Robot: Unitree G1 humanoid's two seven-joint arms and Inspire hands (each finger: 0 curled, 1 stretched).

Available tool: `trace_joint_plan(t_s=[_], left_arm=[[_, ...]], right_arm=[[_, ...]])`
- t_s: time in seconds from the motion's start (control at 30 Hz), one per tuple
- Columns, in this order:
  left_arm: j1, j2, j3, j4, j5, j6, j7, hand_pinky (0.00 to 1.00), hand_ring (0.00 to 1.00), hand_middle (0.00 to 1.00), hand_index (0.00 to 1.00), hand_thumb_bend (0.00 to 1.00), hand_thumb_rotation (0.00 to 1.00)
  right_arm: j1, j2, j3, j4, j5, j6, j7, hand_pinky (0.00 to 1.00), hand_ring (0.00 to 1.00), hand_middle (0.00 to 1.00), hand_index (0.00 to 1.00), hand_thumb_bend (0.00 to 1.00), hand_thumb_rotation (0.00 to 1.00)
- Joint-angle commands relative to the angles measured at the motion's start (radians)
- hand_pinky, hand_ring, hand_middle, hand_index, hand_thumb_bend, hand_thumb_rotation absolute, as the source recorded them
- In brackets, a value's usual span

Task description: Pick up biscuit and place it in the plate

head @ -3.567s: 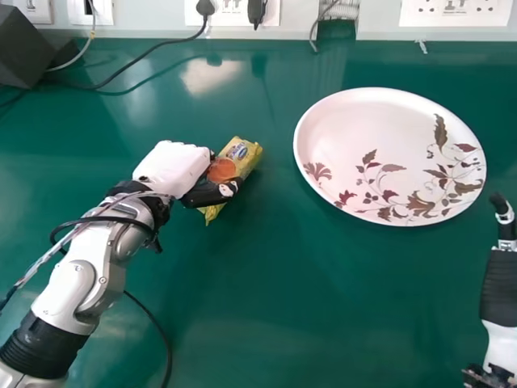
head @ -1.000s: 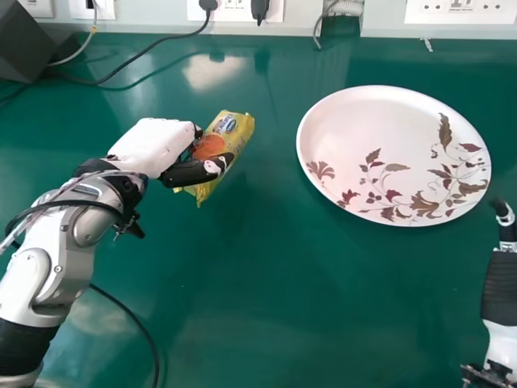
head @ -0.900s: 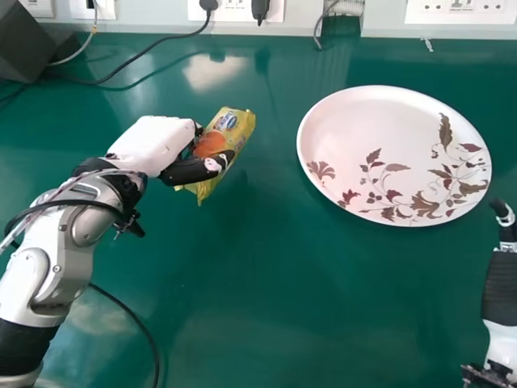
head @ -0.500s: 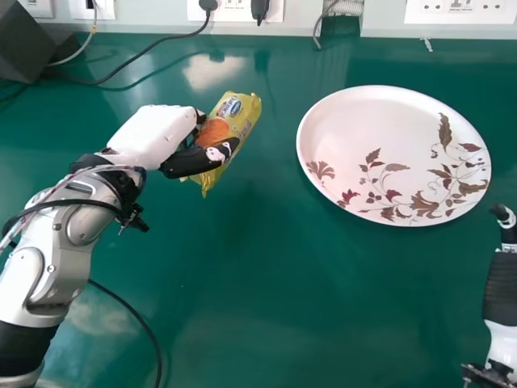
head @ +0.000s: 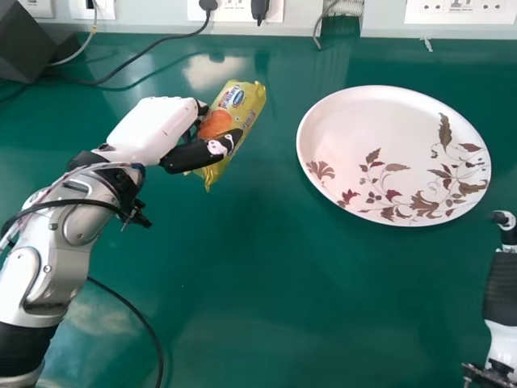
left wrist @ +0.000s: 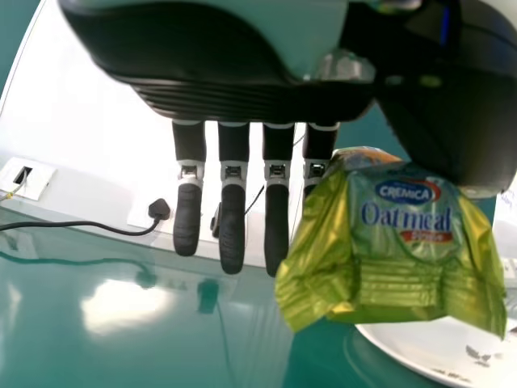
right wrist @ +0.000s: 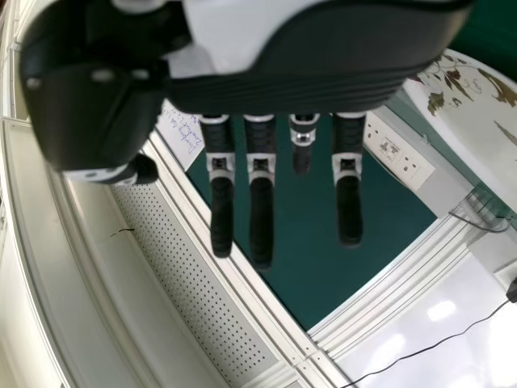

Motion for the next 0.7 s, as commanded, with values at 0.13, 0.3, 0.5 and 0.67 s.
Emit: trace_joint_plan(t_s=[0.13, 0.3, 0.5, 0.67], left_arm=[[-0.019, -0.008, 0.018, -0.010, -0.014, -0.010, 0.031, 0.39, 0.43, 0.50, 0.50, 0.50, 0.00], [-0.034, -0.022, 0.017, -0.011, -0.029, -0.016, 0.047, 0.38, 0.43, 0.50, 0.50, 0.50, 0.00], [-0.051, -0.028, 0.008, -0.010, -0.019, -0.027, 0.055, 0.39, 0.43, 0.50, 0.51, 0.50, 0.00], [-0.066, -0.039, 0.002, -0.008, -0.021, -0.039, 0.064, 0.39, 0.43, 0.50, 0.50, 0.50, 0.00]], right_arm=[[-0.011, 0.058, -0.002, 0.005, -0.006, -0.018, -0.003, 0.33, 0.42, 0.44, 0.52, 0.52, 0.00], [-0.015, 0.057, -0.003, 0.012, -0.009, -0.025, 0.005, 0.32, 0.42, 0.45, 0.51, 0.52, 0.00], [-0.016, 0.057, 0.000, 0.014, -0.011, -0.033, 0.003, 0.32, 0.42, 0.45, 0.51, 0.52, 0.00], [-0.015, 0.059, -0.001, 0.014, -0.020, -0.039, -0.002, 0.31, 0.41, 0.44, 0.51, 0.52, 0.00]])
